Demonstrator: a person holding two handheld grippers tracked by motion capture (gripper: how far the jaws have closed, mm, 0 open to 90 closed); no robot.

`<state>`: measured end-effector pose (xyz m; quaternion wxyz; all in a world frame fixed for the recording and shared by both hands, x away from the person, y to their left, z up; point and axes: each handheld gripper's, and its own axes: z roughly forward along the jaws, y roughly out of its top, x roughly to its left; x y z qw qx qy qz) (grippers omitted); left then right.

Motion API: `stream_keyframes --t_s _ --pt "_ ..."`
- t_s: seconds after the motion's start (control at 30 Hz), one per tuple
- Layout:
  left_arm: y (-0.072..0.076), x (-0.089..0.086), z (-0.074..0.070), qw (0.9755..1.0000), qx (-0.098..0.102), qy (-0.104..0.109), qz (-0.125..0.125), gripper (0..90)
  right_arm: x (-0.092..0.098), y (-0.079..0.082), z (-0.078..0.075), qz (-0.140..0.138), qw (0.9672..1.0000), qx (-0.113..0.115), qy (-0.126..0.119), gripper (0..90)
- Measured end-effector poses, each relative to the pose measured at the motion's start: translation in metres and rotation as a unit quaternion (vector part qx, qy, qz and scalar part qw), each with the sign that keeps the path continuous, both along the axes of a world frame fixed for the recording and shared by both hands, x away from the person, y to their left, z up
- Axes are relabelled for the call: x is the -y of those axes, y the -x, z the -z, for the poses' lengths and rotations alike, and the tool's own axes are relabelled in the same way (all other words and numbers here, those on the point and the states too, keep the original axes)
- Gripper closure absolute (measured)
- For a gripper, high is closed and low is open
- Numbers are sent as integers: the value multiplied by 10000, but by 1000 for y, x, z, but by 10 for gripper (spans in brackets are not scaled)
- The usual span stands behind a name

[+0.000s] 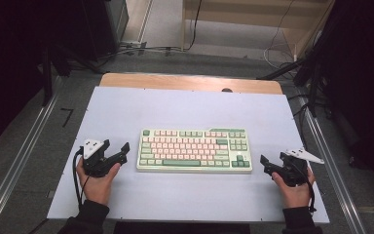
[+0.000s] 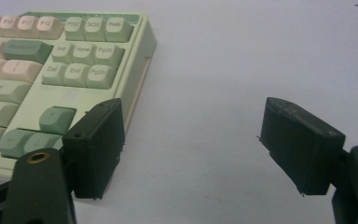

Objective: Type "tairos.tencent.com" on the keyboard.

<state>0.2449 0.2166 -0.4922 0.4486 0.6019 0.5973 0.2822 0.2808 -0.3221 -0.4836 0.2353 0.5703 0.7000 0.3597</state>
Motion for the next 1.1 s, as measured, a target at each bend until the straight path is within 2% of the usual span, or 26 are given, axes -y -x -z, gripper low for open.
stream_keyframes --t_s 0.03,0.07,0.1,0.13,0.23,0.47,0.5,0.57,0.6,0.73,0.9,1.03,1.1 --pt "-1 0 0 9999 -3 105 18 251 -1 0 0 -20 10000 12 5 199" --pt "-1 0 0 9999 -3 105 18 252 -3 0 -1 -39 10000 3 -4 200" --pt "-2 -1 0 9996 -50 252 86 251 -4 -1 -1 -47 10000 1 -3 200" --pt "-3 -1 0 9994 -75 302 121 251 -6 -1 -1 -79 10000 -1 4 200" --pt "-3 -1 0 9993 -103 321 138 265 -9 -2 -1 -113 9999 -4 9 203" --pt "-4 2 -2 9998 -51 173 125 353 -18 -5 -3 -231 9997 28 -39 226" --pt "-4 3 -2 9998 -41 158 130 410 -22 -6 -4 -291 9996 40 -30 236" --pt "-3 5 -4 9998 -19 103 192 444 -24 -6 -4 -336 9994 43 -46 241" --pt "-3 7 -5 9998 13 33 217 504 -28 -7 -4 -396 9992 43 -45 249" --pt "-3 11 -6 9997 56 -69 223 637 -37 -8 -6 -571 9983 42 -94 299" --pt "-4 18 -9 9994 167 -237 193 795 -50 -10 -9 -843 9962 71 -197 420" --pt "-6 21 -10 9992 210 -249 246 859 -60 -11 -13 -1054 9936 135 -386 619" --pt "-8 24 -10 9988 245 -265 321 900 -64 -12 -14 -1148 9921 142 -491 749"
